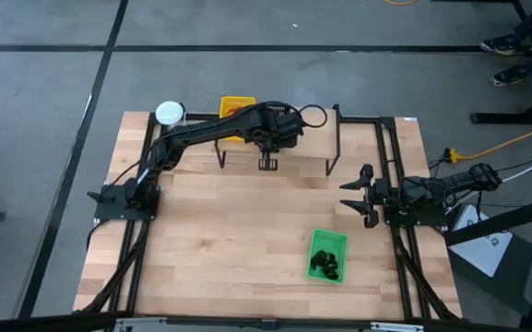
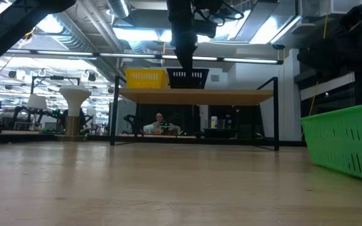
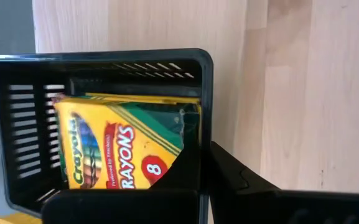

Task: Pick & Place Office Desk Supplies
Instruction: Put the black bin with crayon boxes on the shelf

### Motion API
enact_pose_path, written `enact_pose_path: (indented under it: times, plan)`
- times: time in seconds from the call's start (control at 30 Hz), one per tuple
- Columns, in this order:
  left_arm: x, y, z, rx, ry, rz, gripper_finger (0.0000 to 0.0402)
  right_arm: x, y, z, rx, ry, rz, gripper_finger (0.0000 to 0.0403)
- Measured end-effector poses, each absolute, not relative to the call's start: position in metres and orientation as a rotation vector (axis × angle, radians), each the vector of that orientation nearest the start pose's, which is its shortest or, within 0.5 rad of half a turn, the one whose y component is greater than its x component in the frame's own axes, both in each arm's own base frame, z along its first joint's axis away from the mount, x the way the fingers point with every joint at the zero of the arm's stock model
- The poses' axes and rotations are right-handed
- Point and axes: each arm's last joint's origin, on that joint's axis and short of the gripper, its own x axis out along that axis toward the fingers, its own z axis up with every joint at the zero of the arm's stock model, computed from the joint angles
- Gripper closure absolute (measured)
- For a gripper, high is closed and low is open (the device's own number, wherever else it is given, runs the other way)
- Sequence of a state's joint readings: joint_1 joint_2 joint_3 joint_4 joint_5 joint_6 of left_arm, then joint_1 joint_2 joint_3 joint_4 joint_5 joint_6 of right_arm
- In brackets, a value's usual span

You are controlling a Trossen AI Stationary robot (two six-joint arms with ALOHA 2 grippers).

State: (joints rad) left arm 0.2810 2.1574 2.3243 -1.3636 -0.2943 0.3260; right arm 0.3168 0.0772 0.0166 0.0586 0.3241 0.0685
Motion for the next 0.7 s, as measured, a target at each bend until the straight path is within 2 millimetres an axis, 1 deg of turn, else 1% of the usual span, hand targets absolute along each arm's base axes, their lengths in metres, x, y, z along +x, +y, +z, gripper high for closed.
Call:
enact_pose_path:
  times: [0.13,0.23,0.47,0.7]
  plan:
    - [0.412,0.129,0.344,0.298,1.247,0.319,0.0398,0.098,0.022,0.169,0.068,0.002,-0.007,0.0184]
    - [0.406,0.134,0.348,0.291,1.254,0.328,0.0398,0.098,0.022,0.169,0.068,0.002,-0.007,0.0184]
    - [0.402,0.141,0.348,0.285,1.275,0.334,0.0398,0.098,0.022,0.169,0.068,0.002,-0.007,0.0184]
    - [0.403,0.140,0.348,0.279,1.268,0.321,0.0398,0.098,0.022,0.169,0.068,0.002,-0.007,0.0184]
